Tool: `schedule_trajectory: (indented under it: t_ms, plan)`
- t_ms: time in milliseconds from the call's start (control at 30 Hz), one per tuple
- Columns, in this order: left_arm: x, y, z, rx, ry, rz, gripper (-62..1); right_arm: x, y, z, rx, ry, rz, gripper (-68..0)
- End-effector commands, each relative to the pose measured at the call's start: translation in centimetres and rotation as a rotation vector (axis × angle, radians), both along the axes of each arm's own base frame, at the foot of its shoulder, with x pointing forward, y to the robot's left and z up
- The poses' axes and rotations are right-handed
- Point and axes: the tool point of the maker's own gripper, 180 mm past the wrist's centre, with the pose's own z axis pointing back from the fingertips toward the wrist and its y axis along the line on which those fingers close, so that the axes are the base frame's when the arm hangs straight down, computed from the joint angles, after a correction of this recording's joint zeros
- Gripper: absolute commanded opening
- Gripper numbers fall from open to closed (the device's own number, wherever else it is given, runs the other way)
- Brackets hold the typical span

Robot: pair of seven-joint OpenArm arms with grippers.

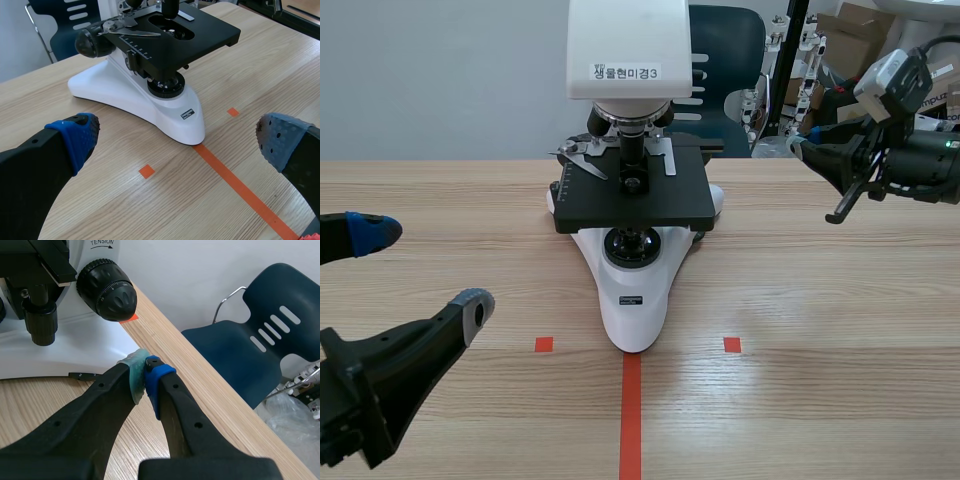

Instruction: Point at the fine focus knob

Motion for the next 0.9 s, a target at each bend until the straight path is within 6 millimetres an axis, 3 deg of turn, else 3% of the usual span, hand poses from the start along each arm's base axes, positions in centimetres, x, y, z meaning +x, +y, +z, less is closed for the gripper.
schedule_trajectory:
  t_ms: [0, 300, 533, 700, 867]
  plan:
    - [-0.1, -0.3, 0.3, -0.028, -0.005, 0.002, 1.4, 1.0, 0.0, 2.8, 0.018, -0.071, 0.008, -66.9]
    - [-0.1, -0.3, 0.3, -0.028, -0.005, 0.002, 1.4, 0.9, -0.3, 2.8, 0.013, -0.071, 0.004, -65.9]
    - [-0.1, -0.3, 0.3, -0.028, -0.005, 0.002, 1.4, 0.3, -3.1, 3.7, 0.017, -0.095, -0.024, -32.0]
    - [-0.1, -0.3, 0.3, -0.028, -0.006, 0.002, 1.4, -0.6, -7.4, 5.3, 0.125, -0.113, -0.131, -21.8]
    - [-0.1, -0.3, 0.3, -0.028, -0.006, 0.002, 1.4, -2.2, -12.5, 5.1, 0.163, -0.069, -0.260, -9.5]
